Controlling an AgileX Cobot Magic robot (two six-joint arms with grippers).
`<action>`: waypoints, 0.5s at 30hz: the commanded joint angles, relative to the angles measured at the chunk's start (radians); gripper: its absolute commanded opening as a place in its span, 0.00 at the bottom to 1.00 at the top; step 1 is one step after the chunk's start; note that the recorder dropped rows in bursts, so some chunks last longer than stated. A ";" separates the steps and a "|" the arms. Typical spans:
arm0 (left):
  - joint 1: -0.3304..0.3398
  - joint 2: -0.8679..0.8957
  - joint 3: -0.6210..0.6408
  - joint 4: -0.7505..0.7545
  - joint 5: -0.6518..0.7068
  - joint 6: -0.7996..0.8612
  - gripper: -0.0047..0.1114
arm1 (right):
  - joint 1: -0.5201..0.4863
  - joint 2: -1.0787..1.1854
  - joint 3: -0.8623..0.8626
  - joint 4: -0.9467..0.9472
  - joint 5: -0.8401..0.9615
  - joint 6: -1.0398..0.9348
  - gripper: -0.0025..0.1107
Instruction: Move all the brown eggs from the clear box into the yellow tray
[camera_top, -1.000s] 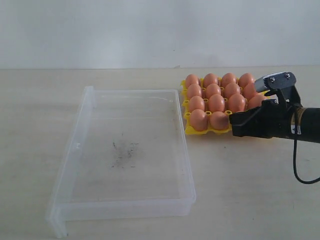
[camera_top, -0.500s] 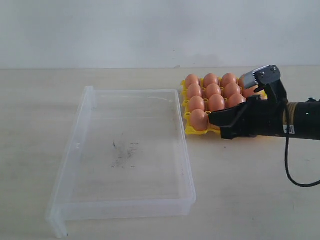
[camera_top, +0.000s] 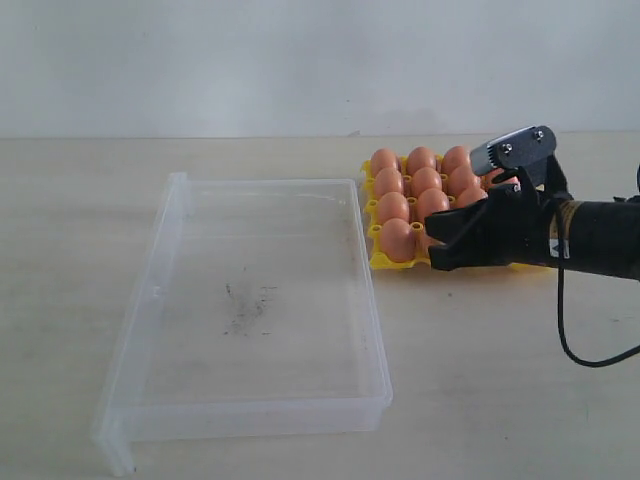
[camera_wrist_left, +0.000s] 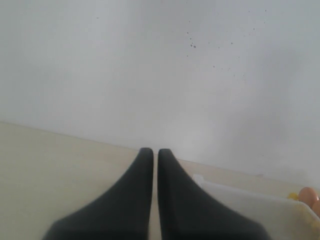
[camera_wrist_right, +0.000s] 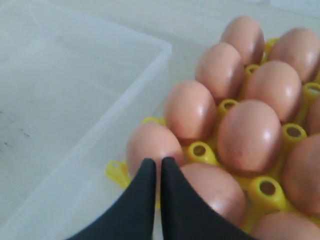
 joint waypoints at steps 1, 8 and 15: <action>-0.004 -0.003 -0.003 -0.003 0.000 0.006 0.07 | 0.000 -0.007 -0.002 0.005 -0.129 0.019 0.02; -0.004 -0.003 -0.003 -0.003 0.000 0.006 0.07 | 0.000 -0.007 -0.002 -0.014 -0.235 0.257 0.02; -0.004 -0.003 -0.003 -0.003 0.000 0.006 0.07 | 0.000 -0.007 -0.002 -0.011 -0.264 0.441 0.02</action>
